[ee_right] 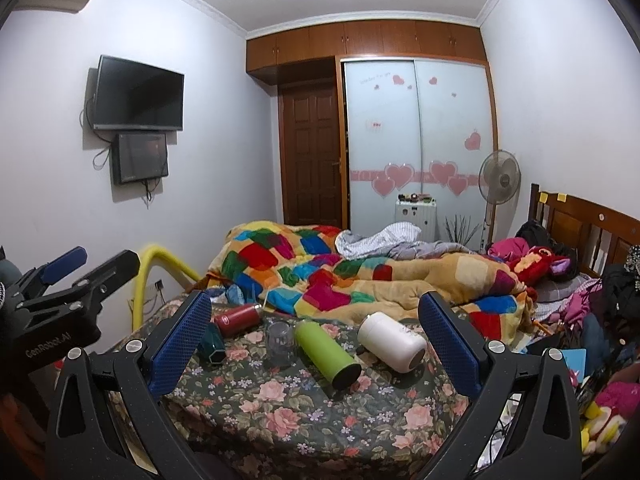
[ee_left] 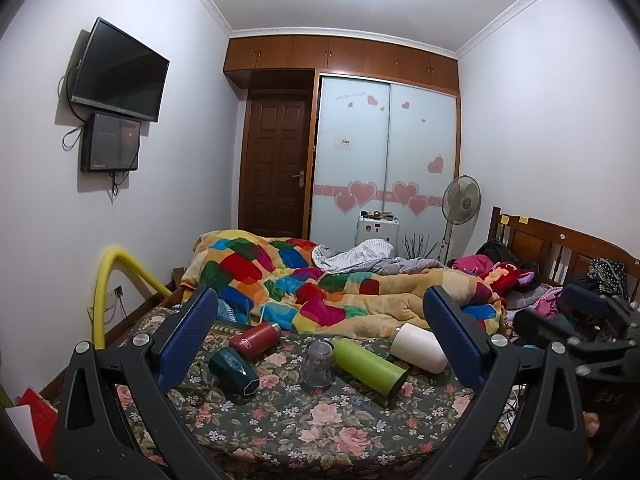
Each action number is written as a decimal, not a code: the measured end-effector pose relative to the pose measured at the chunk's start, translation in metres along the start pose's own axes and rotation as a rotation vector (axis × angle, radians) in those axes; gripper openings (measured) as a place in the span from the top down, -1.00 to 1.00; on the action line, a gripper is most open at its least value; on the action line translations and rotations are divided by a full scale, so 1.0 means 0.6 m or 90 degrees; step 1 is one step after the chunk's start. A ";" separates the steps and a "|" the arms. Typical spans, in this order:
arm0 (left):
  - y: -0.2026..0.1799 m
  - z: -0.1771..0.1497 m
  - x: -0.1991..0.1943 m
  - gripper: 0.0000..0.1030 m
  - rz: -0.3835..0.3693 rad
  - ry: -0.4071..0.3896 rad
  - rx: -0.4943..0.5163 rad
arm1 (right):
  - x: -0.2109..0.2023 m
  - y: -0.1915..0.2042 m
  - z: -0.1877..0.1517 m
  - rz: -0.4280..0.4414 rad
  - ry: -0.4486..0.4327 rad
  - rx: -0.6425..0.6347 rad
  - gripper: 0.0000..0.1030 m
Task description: Flip cup upright
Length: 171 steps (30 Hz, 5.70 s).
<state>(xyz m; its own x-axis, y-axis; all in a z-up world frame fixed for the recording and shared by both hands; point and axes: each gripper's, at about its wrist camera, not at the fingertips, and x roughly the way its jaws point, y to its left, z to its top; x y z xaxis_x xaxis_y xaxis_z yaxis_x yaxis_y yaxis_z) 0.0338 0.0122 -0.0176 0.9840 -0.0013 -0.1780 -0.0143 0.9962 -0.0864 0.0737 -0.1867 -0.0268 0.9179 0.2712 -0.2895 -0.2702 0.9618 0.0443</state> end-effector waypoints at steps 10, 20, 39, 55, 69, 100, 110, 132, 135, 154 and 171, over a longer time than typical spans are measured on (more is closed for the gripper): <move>0.042 -0.049 0.109 -1.00 0.015 0.073 -0.021 | 0.195 0.002 -0.066 0.008 0.189 -0.054 -1.00; 0.066 -0.108 0.204 -1.00 0.037 0.152 -0.024 | 0.443 -0.020 -0.134 0.044 0.426 -0.135 -0.98; 0.083 -0.157 0.264 -1.00 0.052 0.224 -0.043 | 0.603 0.004 -0.218 0.095 0.631 -0.259 -0.48; 0.060 -0.138 0.232 -1.00 0.055 0.206 -0.022 | 0.556 -0.018 -0.194 0.105 0.632 -0.184 -0.20; 0.053 -0.127 0.188 -1.00 0.056 0.191 -0.024 | 0.413 0.019 -0.110 0.143 0.506 -0.201 -0.20; 0.107 -0.272 0.316 -1.00 0.095 0.384 -0.088 | 0.464 0.095 -0.288 0.214 0.581 -0.298 -0.20; 0.113 -0.278 0.334 -0.96 0.074 0.429 -0.134 | 0.432 0.081 -0.259 0.206 0.556 -0.278 -0.21; 0.018 -0.348 0.461 -0.74 -0.018 0.640 -0.276 | 0.259 -0.092 -0.183 0.072 0.398 -0.151 -0.30; 0.003 -0.358 0.490 -0.64 0.006 0.661 -0.243 | 0.253 -0.102 -0.184 0.075 0.393 -0.125 -0.30; -0.077 -0.307 0.494 -0.23 -0.009 0.603 -0.090 | 0.222 -0.108 -0.176 0.071 0.361 -0.101 -0.30; -0.105 -0.172 0.402 -0.22 -0.020 0.412 -0.023 | 0.226 -0.102 -0.157 0.066 0.342 -0.091 -0.30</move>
<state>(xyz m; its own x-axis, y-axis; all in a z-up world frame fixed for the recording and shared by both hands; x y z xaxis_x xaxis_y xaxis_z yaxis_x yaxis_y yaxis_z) 0.2537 -0.0597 -0.1562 0.6786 -0.0940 -0.7285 -0.0039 0.9913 -0.1315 0.1872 -0.2122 -0.1590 0.6177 0.2710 -0.7382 -0.4217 0.9065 -0.0201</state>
